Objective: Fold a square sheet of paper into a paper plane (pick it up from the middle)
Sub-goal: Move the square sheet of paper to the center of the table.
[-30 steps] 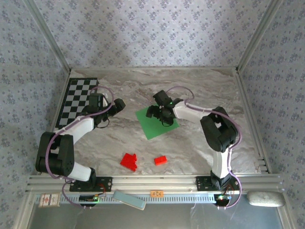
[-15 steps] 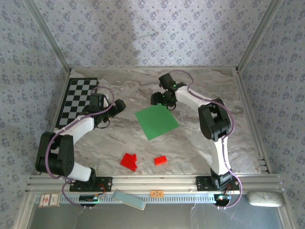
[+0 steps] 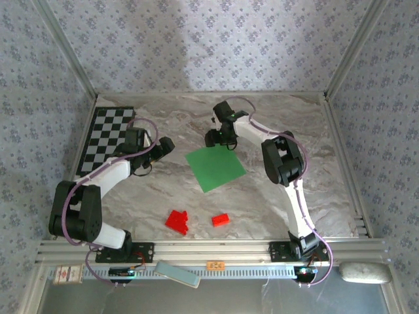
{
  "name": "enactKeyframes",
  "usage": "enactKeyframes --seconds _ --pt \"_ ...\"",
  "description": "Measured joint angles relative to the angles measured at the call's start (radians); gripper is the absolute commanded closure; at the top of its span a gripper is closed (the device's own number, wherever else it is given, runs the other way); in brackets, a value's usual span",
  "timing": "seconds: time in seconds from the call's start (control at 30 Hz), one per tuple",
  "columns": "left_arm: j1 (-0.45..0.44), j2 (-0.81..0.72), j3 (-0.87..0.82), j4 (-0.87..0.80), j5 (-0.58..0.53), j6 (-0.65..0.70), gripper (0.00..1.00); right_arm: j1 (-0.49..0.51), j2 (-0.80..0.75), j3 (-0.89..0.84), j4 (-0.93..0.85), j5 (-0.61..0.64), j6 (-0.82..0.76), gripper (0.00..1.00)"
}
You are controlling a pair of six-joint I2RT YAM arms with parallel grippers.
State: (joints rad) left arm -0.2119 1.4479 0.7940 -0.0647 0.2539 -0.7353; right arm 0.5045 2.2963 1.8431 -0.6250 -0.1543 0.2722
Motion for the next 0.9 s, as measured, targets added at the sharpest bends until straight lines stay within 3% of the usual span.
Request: enactKeyframes --seconds 0.27,0.6,0.77,0.9 --pt "-0.012 0.019 0.028 -0.032 -0.004 0.0 0.0 0.012 -0.005 -0.015 0.003 0.11 0.075 0.27" --pt "-0.045 0.048 0.075 -0.135 -0.04 0.0 0.0 0.107 -0.145 -0.22 -0.015 0.272 0.507 0.24" --pt "-0.066 0.048 0.089 -0.184 -0.072 -0.002 0.0 0.193 -0.183 -0.264 -0.029 0.269 0.69 0.24" --pt "-0.092 0.048 0.089 -0.227 -0.095 -0.011 0.0 0.188 -0.24 -0.304 0.001 0.238 0.753 0.21"
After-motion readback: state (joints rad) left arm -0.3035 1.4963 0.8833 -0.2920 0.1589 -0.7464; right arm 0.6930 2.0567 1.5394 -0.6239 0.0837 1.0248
